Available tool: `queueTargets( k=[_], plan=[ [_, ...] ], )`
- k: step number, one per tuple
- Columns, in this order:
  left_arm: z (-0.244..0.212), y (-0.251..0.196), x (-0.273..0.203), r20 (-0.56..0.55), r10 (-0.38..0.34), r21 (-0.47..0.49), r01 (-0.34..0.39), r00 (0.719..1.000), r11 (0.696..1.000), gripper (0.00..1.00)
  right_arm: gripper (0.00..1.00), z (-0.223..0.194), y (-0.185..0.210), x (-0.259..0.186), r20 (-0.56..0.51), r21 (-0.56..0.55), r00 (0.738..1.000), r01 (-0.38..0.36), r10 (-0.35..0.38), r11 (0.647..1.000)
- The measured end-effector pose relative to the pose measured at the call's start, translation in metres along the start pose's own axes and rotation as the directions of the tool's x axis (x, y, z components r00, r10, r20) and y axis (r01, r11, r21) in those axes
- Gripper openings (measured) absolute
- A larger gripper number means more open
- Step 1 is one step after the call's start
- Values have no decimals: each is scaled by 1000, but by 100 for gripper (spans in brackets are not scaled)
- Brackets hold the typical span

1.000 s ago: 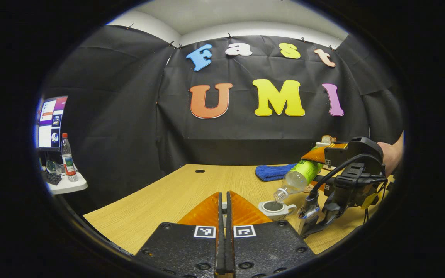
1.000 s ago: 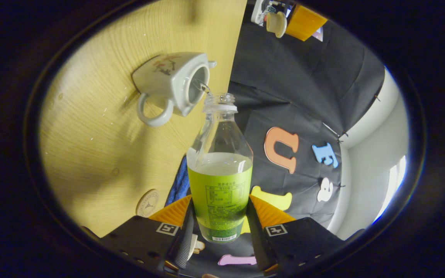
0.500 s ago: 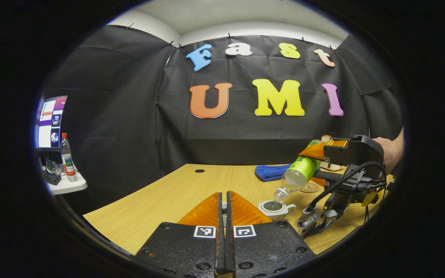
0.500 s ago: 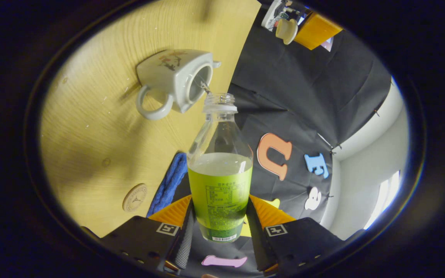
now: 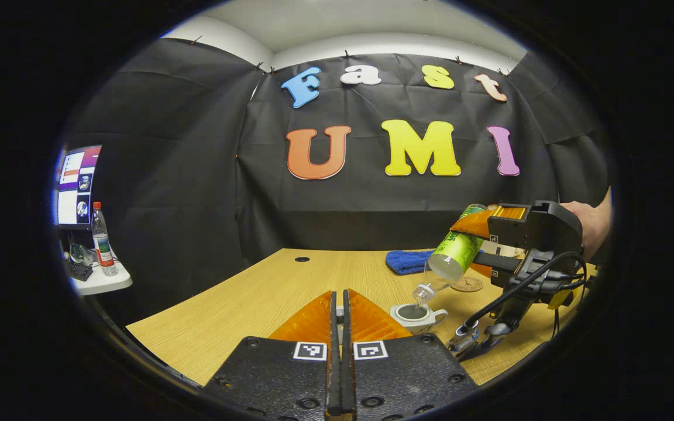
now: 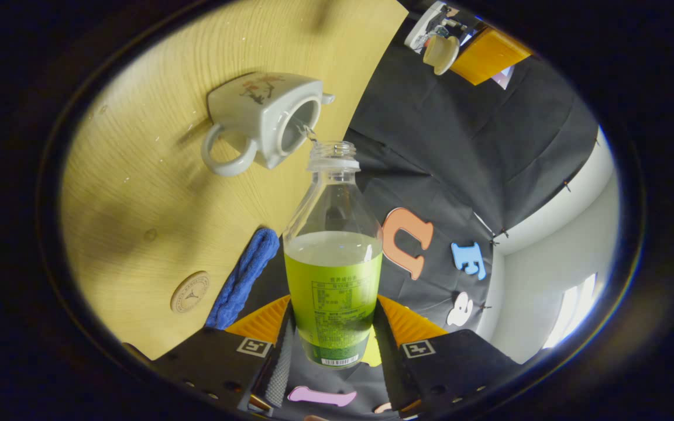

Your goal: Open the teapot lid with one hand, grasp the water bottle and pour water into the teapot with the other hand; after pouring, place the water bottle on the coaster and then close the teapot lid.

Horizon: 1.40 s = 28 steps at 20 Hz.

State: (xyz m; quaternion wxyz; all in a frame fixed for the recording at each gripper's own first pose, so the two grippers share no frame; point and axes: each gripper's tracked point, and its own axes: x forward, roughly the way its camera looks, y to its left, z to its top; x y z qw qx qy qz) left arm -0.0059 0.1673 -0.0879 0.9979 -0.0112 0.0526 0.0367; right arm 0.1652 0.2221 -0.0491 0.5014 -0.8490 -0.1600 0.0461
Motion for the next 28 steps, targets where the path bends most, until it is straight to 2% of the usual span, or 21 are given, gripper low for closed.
queueTargets(
  k=[17, 28],
  plan=[
    [-1, 3, -1, -1, 3, 0, -3, 1000, 1000, 3, 66, 9, -11, 0, 33, -76, 998, 51, -48, 996],
    [0, 3, 0, -2, 8, 4, -8, 1000, 1000, 2, 67, 8, -11, 0, 35, -46, 998, 55, -54, 997]
  ],
)
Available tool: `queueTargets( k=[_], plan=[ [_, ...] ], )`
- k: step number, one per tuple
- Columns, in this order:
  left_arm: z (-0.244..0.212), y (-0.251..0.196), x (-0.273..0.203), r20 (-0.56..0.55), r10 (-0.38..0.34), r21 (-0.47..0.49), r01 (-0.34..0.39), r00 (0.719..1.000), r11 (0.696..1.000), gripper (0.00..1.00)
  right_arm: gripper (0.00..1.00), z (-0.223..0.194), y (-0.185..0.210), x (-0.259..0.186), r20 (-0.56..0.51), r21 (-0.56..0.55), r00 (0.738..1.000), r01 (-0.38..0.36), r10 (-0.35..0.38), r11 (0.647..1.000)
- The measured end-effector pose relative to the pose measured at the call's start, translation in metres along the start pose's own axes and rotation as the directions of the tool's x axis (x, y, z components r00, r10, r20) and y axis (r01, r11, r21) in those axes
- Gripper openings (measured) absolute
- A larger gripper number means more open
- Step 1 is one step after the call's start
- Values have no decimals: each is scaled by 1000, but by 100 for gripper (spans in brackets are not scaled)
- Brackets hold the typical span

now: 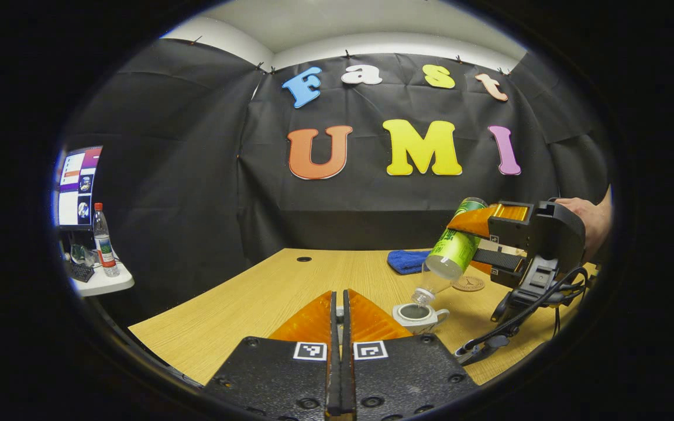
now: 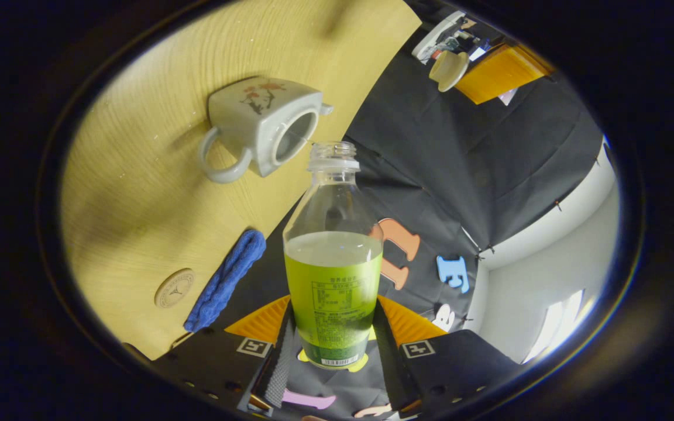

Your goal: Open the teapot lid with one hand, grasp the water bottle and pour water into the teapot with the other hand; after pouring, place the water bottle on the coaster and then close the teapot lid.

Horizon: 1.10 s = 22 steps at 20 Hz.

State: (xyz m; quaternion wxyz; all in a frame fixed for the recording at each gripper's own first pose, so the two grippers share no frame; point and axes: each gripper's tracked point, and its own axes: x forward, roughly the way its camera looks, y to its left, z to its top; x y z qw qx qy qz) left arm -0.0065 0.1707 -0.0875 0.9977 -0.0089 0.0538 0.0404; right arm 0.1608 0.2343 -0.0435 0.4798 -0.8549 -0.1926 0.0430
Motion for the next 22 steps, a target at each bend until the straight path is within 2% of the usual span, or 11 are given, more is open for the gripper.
queueTargets(
  k=[4, 8, 9, 11, 13, 14, 15, 16, 19, 21, 22],
  plan=[
    [1, 1, 0, 1, 4, 5, -4, 1000, 1000, 2, 67, 1, 3, 0, 4, 44, 1000, -15, 15, 999],
    [5, 4, 0, 5, 17, 6, -17, 1000, 1000, 2, 68, -3, 21, -1, 0, 232, 994, -109, 112, 967],
    [6, 5, -1, 5, 20, 7, -20, 1000, 1000, 2, 68, -5, 28, -3, 3, 308, 989, -145, 151, 940],
    [7, 4, 0, 5, 18, 8, -18, 1000, 1000, 2, 68, -7, 45, -11, 28, 484, 968, -231, 248, 844],
    [11, -2, 0, 6, 7, 2, -7, 1000, 1000, 2, 69, -14, 55, -21, 55, 666, 943, -279, 327, 692],
    [15, -7, 1, 7, 0, 8, 0, 1000, 1000, 2, 66, -20, 58, -24, 61, 747, 934, -276, 352, 605],
    [18, -12, 3, 9, -7, 16, 7, 1000, 1000, 2, 69, -28, 60, -28, 69, 816, 928, -263, 365, 514],
    [21, -16, 4, 11, -17, 24, 17, 1000, 1000, 2, 66, -38, 61, -31, 68, 876, 924, -235, 375, 420],
    [29, -33, 7, 15, -44, 40, 43, 999, 998, 2, 68, -64, 74, -38, 96, 984, 913, -147, 397, 101],
    [36, -44, 8, 19, -59, 47, 58, 998, 997, 2, 69, -81, 83, -32, 122, 990, 909, -80, 399, -120],
    [38, -49, 8, 20, -66, 48, 65, 998, 997, 2, 66, -90, 83, -32, 137, 974, 908, -51, 397, -219]
  ],
)
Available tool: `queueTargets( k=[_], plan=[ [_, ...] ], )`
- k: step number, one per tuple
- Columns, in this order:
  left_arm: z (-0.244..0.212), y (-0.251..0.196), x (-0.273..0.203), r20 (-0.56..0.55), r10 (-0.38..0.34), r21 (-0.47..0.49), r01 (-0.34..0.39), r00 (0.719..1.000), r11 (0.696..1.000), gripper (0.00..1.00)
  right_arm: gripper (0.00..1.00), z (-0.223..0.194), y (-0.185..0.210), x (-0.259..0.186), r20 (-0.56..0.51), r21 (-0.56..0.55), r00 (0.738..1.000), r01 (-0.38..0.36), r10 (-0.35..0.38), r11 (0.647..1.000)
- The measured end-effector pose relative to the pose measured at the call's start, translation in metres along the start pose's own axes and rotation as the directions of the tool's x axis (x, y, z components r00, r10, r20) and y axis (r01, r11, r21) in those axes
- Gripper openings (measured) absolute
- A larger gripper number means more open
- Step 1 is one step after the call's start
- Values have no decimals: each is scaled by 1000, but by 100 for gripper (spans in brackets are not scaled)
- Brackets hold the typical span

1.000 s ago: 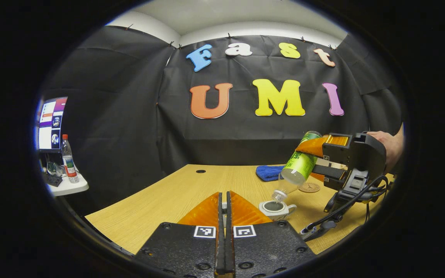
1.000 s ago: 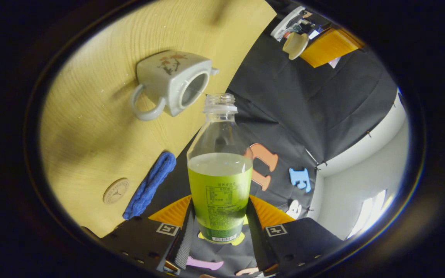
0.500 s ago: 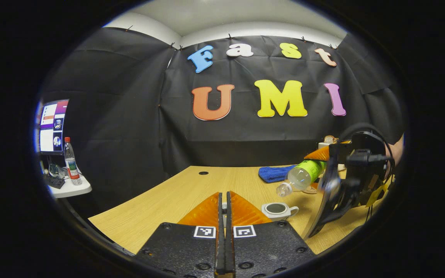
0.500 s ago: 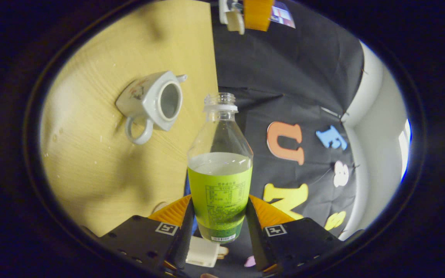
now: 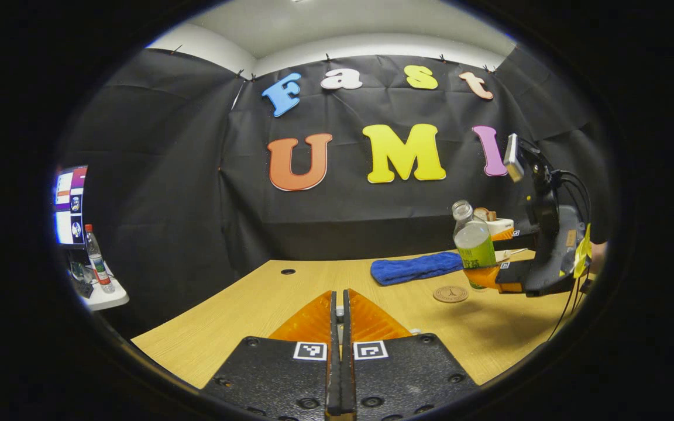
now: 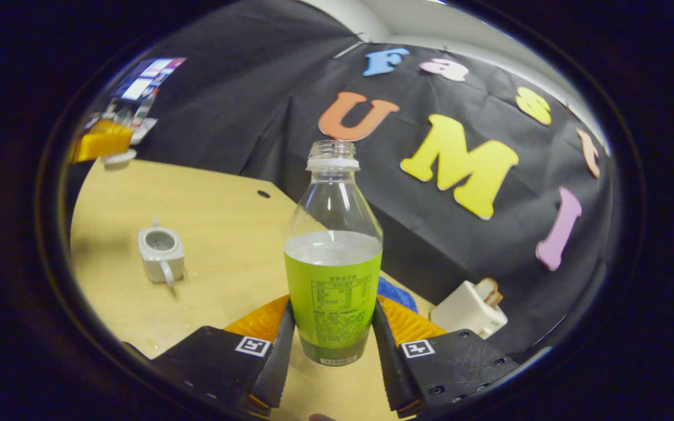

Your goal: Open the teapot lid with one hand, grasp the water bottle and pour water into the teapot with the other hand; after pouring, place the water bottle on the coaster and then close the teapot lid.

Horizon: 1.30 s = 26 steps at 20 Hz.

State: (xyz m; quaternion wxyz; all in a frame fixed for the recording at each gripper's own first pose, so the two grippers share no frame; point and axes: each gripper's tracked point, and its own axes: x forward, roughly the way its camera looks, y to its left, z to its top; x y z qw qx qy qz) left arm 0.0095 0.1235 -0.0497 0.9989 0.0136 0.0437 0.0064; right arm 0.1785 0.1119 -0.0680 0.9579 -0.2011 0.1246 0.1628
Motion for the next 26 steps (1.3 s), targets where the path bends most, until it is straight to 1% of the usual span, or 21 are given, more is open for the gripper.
queueTargets(
  k=[1, 2, 3, 4, 5, 7, 8, 14, 17, 18, 19, 22, 26],
  plan=[
    [4, -5, 0, 3, -5, 1, 5, 1000, 1000, 2, 68, 2, -8, 5, -5, 92, 1000, -10, 10, 996],
    [7, -8, -1, 5, -8, 0, 8, 1000, 1000, 2, 66, 3, -17, 9, -4, 167, 1000, -11, 11, 986],
    [8, -11, -1, 8, -9, 0, 9, 1000, 1000, 2, 67, 3, -27, 18, -5, 219, 1000, -13, 14, 976],
    [10, -14, -2, 9, -9, 1, 9, 1000, 1000, 2, 66, 2, -36, 28, -9, 249, 1000, -3, 5, 968],
    [12, -17, -3, 11, -9, 1, 9, 1000, 1000, 3, 66, 2, -41, 38, -7, 268, 1000, 2, 0, 963],
    [15, -21, -5, 15, -10, -1, 10, 1000, 1000, 2, 67, 0, -42, 56, -4, 302, 1000, -10, 11, 953],
    [16, -22, -6, 17, -9, -1, 9, 1000, 1000, 2, 66, -3, -39, 63, 0, 317, 1000, -18, 19, 948],
    [15, -11, -12, 14, 20, -3, -20, 1000, 1000, 2, 67, -21, -25, 91, -15, 364, 999, -40, 48, 930],
    [13, -7, -13, 9, 28, -8, -28, 1000, 1000, 2, 66, -28, -23, 100, -32, 372, 998, -33, 48, 928],
    [12, -7, -14, 8, 30, -9, -30, 1000, 1000, 3, 67, -31, -23, 101, -37, 371, 998, -28, 45, 928],
    [12, -6, -14, 9, 30, -10, -30, 1000, 999, 2, 66, -31, -23, 103, -36, 373, 998, -28, 45, 927],
    [12, -7, -12, 8, 30, -11, -30, 1000, 999, 2, 66, -36, -21, 104, -39, 368, 998, -26, 43, 929],
    [12, -9, -12, 6, 29, -6, -29, 1000, 1000, 3, 73, -37, -20, 102, -31, 353, 999, -16, 28, 935]
  ],
)
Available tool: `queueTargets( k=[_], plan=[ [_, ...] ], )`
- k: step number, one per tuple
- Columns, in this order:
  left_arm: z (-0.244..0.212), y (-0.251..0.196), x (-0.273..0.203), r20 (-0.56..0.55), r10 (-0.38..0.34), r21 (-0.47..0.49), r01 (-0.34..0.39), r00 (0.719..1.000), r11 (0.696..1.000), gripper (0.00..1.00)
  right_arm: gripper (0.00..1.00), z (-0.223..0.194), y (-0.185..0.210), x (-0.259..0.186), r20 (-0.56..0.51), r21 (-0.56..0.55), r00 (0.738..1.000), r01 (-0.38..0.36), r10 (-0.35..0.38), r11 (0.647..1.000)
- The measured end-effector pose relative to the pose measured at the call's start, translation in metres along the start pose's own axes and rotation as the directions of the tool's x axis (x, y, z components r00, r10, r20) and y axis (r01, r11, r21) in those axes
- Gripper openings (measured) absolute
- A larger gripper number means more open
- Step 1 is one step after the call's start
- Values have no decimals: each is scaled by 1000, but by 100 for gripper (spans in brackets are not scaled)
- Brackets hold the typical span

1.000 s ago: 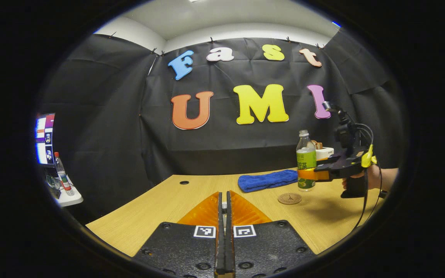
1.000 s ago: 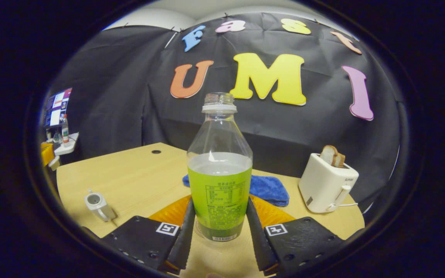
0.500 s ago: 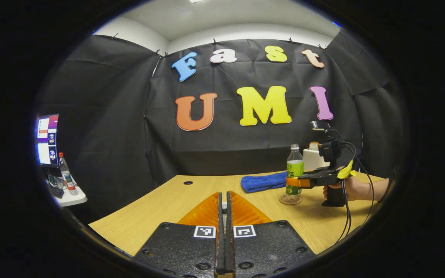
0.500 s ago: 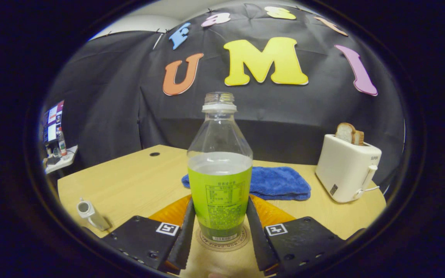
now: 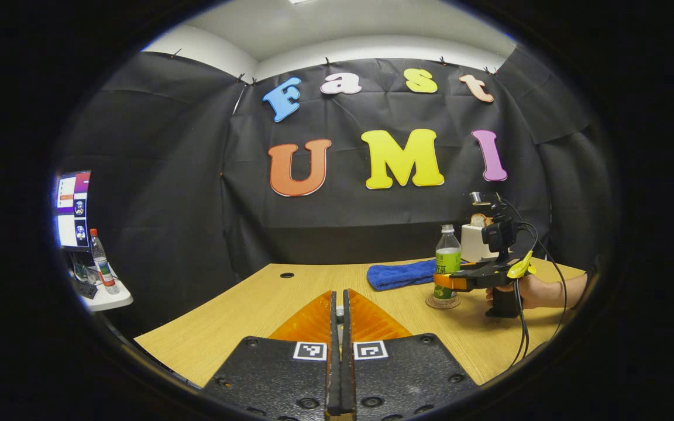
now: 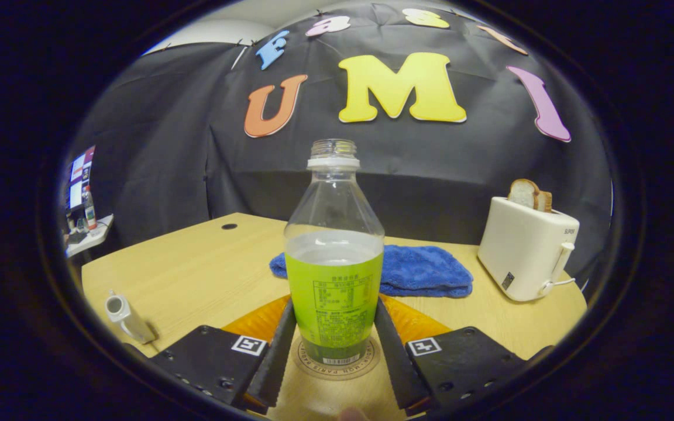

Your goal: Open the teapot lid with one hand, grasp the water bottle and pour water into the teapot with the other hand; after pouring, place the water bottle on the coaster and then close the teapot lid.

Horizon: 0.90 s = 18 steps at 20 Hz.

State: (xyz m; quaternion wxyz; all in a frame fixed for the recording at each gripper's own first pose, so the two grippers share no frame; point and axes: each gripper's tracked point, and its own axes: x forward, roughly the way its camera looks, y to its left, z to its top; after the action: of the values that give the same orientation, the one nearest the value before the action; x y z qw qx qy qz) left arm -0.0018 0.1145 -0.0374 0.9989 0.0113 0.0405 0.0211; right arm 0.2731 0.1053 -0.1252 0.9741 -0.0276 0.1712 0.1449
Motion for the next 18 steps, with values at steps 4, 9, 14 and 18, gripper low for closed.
queueTargets(
  k=[4, 9, 14, 18],
  plan=[
    [0, -2, 1, 0, -2, 0, 2, 1000, 1000, 2, 92, 2, 3, -3, 5, 4, 1000, -8, 8, 1000],
    [2, -12, 5, 11, -21, -3, 21, 1000, 1000, 2, 99, 4, -5, -26, 17, 12, 1000, 24, -25, 1000],
    [-3, -31, 24, 21, -73, -26, 73, 997, 997, 2, 96, -6, -28, -106, 45, -11, 996, 82, -82, 997],
    [-21, -43, 42, 10, -84, -20, 84, 996, 996, 3, 96, -6, -38, -181, 132, -57, 984, 128, -119, 990]
  ],
)
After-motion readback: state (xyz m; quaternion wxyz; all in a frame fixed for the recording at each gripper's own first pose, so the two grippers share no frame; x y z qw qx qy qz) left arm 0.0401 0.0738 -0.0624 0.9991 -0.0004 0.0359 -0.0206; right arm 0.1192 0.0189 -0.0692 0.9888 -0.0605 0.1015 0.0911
